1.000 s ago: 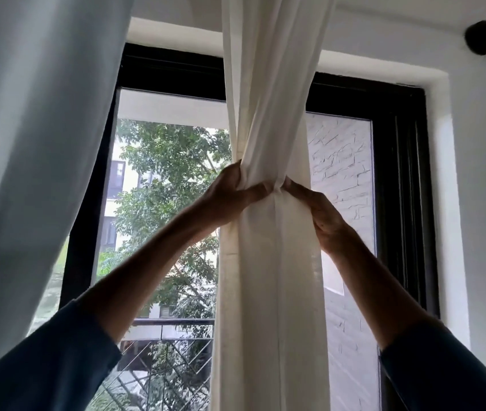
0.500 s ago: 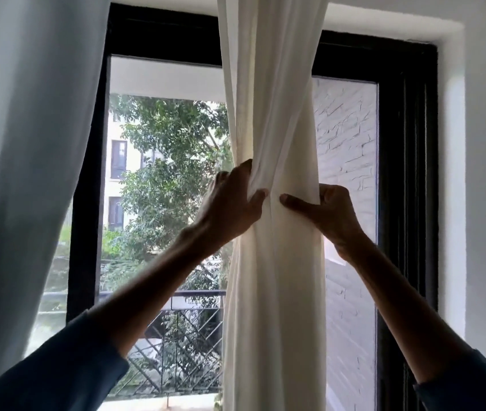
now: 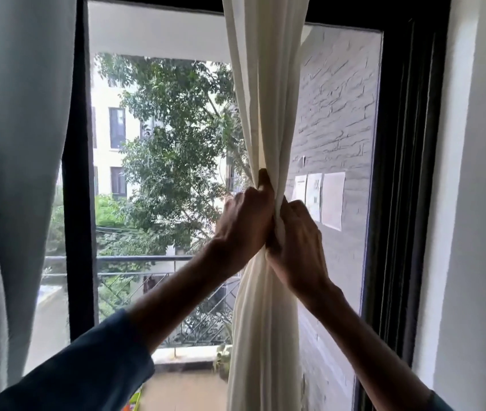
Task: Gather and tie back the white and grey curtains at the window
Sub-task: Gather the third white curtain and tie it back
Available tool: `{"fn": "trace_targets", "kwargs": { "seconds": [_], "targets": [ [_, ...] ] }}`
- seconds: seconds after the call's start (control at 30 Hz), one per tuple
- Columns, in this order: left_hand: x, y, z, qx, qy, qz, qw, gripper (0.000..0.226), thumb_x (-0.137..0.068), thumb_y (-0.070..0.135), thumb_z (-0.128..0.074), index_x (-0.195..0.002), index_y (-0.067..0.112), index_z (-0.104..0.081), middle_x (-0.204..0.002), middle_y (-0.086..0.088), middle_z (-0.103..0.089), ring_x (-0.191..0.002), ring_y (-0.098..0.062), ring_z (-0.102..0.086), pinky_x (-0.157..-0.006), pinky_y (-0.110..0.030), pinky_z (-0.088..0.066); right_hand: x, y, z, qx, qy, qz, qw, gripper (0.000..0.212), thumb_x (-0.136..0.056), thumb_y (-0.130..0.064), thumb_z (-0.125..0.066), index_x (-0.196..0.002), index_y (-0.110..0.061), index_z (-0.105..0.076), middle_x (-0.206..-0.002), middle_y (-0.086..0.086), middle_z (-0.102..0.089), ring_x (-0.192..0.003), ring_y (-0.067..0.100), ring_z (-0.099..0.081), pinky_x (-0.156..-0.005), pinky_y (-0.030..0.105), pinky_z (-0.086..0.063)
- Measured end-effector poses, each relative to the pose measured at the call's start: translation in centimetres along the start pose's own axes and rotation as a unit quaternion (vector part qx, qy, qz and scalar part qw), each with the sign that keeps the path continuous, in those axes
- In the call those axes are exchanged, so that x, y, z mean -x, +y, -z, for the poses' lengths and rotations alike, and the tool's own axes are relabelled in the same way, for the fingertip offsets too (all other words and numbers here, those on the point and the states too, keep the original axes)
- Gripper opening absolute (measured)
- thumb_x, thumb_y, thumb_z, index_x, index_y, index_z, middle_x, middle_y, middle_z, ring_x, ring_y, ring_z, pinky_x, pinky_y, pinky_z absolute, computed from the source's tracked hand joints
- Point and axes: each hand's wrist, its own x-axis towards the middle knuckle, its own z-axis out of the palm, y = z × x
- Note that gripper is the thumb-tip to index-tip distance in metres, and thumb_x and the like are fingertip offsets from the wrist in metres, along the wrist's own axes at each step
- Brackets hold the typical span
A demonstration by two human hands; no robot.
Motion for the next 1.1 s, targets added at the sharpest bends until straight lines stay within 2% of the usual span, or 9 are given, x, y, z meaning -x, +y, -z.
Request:
{"fn": "trace_targets", "kwargs": {
  "seconds": [0.07,0.23,0.4,0.53,0.6,0.73,0.87,0.97,1.1],
  "targets": [
    [0.7,-0.1,-0.4,0.001,-0.001,-0.005,1.0,0.075,-0.091,0.018,-0.058,-0.152,0.001,-0.018,-0.094,-0.022,-0.069,-0.082,-0.042,-0.069,-0.06,-0.039,-0.048,1.3,0.1,0.0,-0.03,-0.02,0.009,0.999,0.031,-0.081,-0.004,-0.055,-0.112,-0.01,-0.057,-0.092,0.003,-0.054,-0.079,0.019,-0.049,-0.062,0.029,-0.037],
    [4.7,0.3,-1.7,0.014,-0.021,-0.015,1.0,0.08,-0.084,0.018,-0.069,-0.149,-0.007,-0.029,-0.07,-0.02,-0.068,-0.056,-0.038,-0.066,-0.045,-0.031,-0.041,5.1,0.5,-0.4,-0.053,-0.062,-0.012,0.997,0.023,-0.089,-0.003,-0.049,-0.111,-0.008,-0.054,-0.093,0.005,-0.052,-0.08,0.018,-0.047,-0.062,0.023,-0.03],
    [9.2,1.7,-3.5,0.032,-0.063,0.01,0.997,0.081,-0.089,0.011,-0.055,-0.154,-0.005,-0.011,-0.077,-0.023,-0.069,-0.064,-0.041,-0.067,-0.05,-0.038,-0.042,10.3,0.4,-0.6,-0.107,-0.11,-0.039,0.987,0.032,-0.09,0.002,-0.047,-0.121,-0.003,-0.05,-0.111,0.011,-0.047,-0.089,0.019,-0.05,-0.067,0.035,-0.045],
    [11.2,2.8,-4.2,0.001,-0.097,0.025,0.995,0.087,-0.089,0.011,-0.055,-0.153,-0.005,0.003,-0.086,-0.025,-0.07,-0.074,-0.043,-0.068,-0.058,-0.043,-0.045,13.8,0.8,-1.1,-0.098,-0.191,-0.042,0.976,0.053,-0.091,-0.009,-0.046,-0.142,0.001,-0.04,-0.144,0.02,-0.035,-0.126,0.036,-0.049,-0.089,0.036,-0.05],
    [11.4,3.3,-4.3,-0.009,-0.12,0.032,0.992,0.082,-0.091,0.011,-0.055,-0.152,-0.009,-0.004,-0.091,-0.027,-0.069,-0.079,-0.045,-0.068,-0.059,-0.043,-0.046,14.8,0.8,-1.3,-0.078,-0.24,-0.032,0.967,0.061,-0.086,-0.02,-0.044,-0.143,0.002,-0.04,-0.15,0.024,-0.031,-0.138,0.04,-0.039,-0.103,0.036,-0.045],
    [10.9,4.2,-4.0,0.018,-0.176,0.058,0.982,0.067,-0.091,0.012,-0.052,-0.146,-0.012,-0.021,-0.098,-0.03,-0.066,-0.085,-0.046,-0.066,-0.065,-0.044,-0.054,14.8,0.8,-1.5,-0.072,-0.257,-0.053,0.962,0.048,-0.08,-0.014,-0.052,-0.126,0.003,-0.051,-0.127,0.022,-0.048,-0.111,0.035,-0.053,-0.078,0.02,-0.037],
    [9.7,4.4,-4.0,0.052,-0.232,0.091,0.967,0.042,-0.091,0.016,-0.049,-0.126,-0.006,-0.045,-0.095,-0.025,-0.065,-0.082,-0.042,-0.065,-0.06,-0.034,-0.041,13.6,1.9,-1.2,-0.071,-0.238,-0.022,0.969,0.023,-0.079,-0.014,-0.051,-0.095,0.0,-0.06,-0.097,0.022,-0.063,-0.085,0.037,-0.061,-0.065,0.023,-0.027],
    [9.5,4.7,-4.1,0.06,-0.261,0.102,0.958,0.048,-0.094,0.023,-0.043,-0.132,-0.005,-0.038,-0.098,-0.023,-0.063,-0.081,-0.038,-0.062,-0.063,-0.034,-0.041,13.0,2.6,-0.7,-0.073,-0.244,-0.004,0.967,0.018,-0.078,-0.003,-0.067,-0.095,0.001,-0.064,-0.09,0.022,-0.066,-0.078,0.038,-0.064,-0.065,0.024,-0.03],
    [10.2,5.2,-4.4,0.03,-0.276,0.089,0.956,0.054,-0.097,0.031,-0.039,-0.137,-0.004,-0.032,-0.107,-0.021,-0.064,-0.09,-0.038,-0.064,-0.069,-0.037,-0.046,12.8,2.9,-0.7,-0.108,-0.278,-0.035,0.954,0.039,-0.079,0.0,-0.065,-0.118,0.003,-0.061,-0.108,0.021,-0.065,-0.095,0.037,-0.065,-0.074,0.038,-0.053]
  ]
}}
